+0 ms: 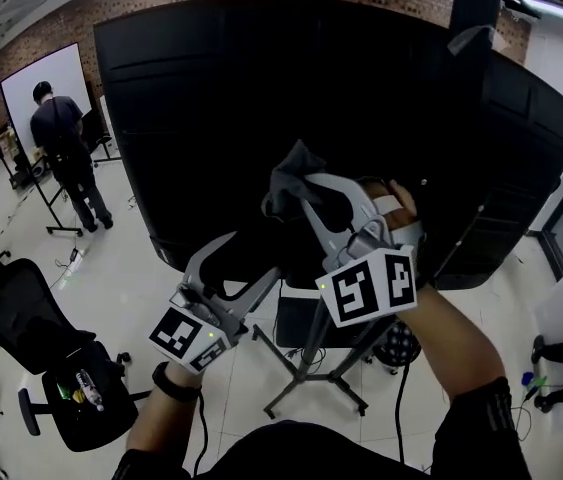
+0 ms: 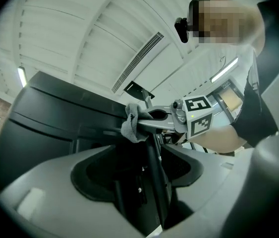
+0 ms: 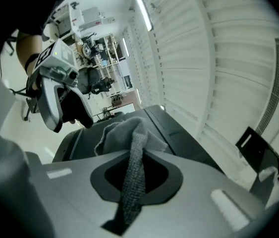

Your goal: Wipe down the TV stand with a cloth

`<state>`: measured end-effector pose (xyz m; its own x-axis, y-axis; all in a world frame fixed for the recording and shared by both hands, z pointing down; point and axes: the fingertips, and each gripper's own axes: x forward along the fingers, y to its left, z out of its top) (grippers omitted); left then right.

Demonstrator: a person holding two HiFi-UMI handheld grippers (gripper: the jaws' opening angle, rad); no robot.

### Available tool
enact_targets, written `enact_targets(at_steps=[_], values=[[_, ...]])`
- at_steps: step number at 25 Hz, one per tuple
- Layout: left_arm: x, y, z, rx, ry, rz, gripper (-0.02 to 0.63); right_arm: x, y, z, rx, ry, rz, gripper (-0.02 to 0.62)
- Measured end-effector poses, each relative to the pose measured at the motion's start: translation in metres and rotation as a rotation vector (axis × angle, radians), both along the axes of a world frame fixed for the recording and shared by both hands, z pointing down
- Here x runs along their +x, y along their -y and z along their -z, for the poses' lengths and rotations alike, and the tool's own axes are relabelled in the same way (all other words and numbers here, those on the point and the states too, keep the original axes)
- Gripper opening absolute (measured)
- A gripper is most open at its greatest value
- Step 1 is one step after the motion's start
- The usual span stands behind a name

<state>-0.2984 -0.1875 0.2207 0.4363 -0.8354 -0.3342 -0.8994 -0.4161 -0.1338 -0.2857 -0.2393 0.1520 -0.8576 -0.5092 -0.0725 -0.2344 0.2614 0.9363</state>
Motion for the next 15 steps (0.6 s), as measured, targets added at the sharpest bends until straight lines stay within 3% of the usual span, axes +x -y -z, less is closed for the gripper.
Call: enact_targets(at_steps=[4,10,15], values=[[-0.032,-0.007,-0.005,-0.006,-0.008,-0.002,0.307,-0.048,-0.005,-0.002,0.163,-0.095,-0.075,0.015],[-0.063,-0.012,-0.003,0.000,-0.010,-0.018,0.308,-0.102,-0.001,-0.010,0.138,-0.162,-0.110,0.015],[-0.074,-0.016,-0.003,0.001,-0.013,-0.034,0.307,-0.115,0.022,-0.030,0.135,-0.241,-0.183,0.015]])
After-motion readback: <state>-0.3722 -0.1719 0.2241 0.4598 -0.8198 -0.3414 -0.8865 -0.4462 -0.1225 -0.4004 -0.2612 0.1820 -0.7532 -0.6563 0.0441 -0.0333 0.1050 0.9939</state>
